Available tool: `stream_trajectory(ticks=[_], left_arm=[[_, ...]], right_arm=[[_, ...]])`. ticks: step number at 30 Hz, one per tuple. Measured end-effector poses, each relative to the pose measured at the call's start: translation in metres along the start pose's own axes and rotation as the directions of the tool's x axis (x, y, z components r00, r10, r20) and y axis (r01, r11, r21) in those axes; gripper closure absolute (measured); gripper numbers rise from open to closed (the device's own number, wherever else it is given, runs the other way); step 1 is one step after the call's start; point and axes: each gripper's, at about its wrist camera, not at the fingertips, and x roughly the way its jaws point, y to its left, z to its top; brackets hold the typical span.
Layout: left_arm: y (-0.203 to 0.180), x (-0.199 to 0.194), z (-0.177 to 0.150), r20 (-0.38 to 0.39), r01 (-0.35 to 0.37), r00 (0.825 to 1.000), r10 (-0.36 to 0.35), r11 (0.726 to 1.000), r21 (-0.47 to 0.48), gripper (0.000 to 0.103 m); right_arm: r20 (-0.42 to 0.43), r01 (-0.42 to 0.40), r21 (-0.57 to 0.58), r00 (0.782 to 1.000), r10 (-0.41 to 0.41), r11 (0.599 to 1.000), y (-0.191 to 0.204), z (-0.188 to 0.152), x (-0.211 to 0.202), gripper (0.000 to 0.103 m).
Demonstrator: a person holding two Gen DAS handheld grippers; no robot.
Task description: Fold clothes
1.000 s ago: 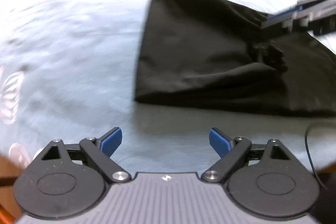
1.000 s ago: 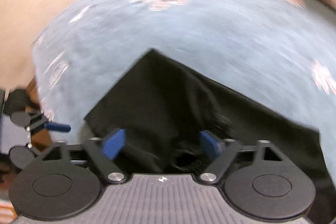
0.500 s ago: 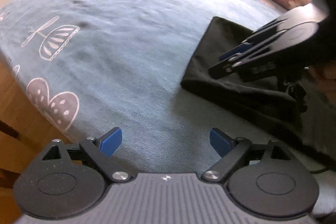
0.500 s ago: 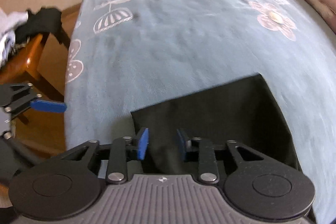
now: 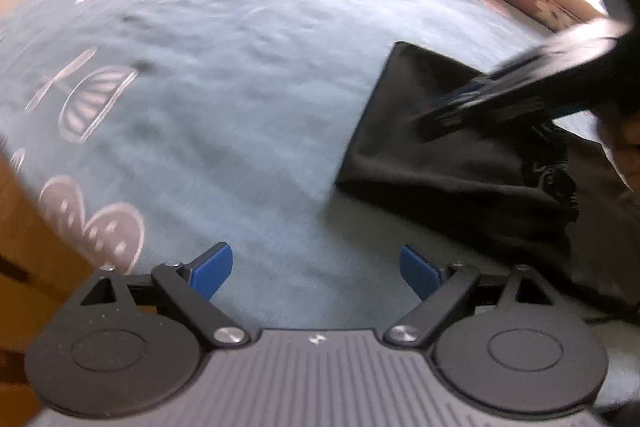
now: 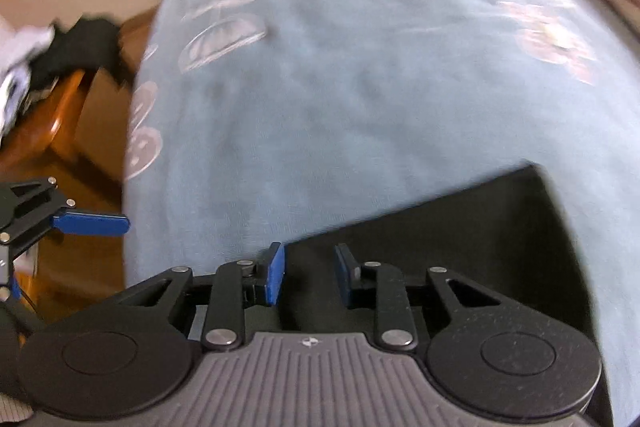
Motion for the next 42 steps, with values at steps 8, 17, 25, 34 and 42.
stream_trajectory(ticks=[8,17,25,34,42], left_arm=[[-0.051,0.019,0.036,-0.007,0.148,0.989,-0.149,0.975,0.165,0.013],[-0.13,0.057,0.048,-0.098,0.34,0.939,-0.329,0.851,0.401,0.012],[-0.174,0.061,0.028,-0.252,0.46,0.886,-0.389,0.668,0.586,0.011],[-0.203,0.058,0.014,-0.385,0.539,0.842,-0.378,0.627,0.563,0.011],[-0.191,0.035,0.041,-0.362,0.547,0.837,-0.41,0.637,0.543,0.011]], right_arm=[[-0.041,0.252,0.282,0.967,-0.251,0.926,-0.078,-0.085,-0.08,0.07],[-0.028,0.182,0.52,0.98,-0.197,0.834,-0.086,-0.154,-0.067,0.069],[-0.065,0.223,0.659,0.968,-0.241,0.718,-0.109,-0.197,-0.089,0.063],[-0.057,0.229,0.701,0.962,-0.267,0.675,-0.117,-0.221,-0.11,0.056],[-0.044,0.219,0.715,0.962,-0.27,0.664,-0.12,-0.237,-0.126,0.054]])
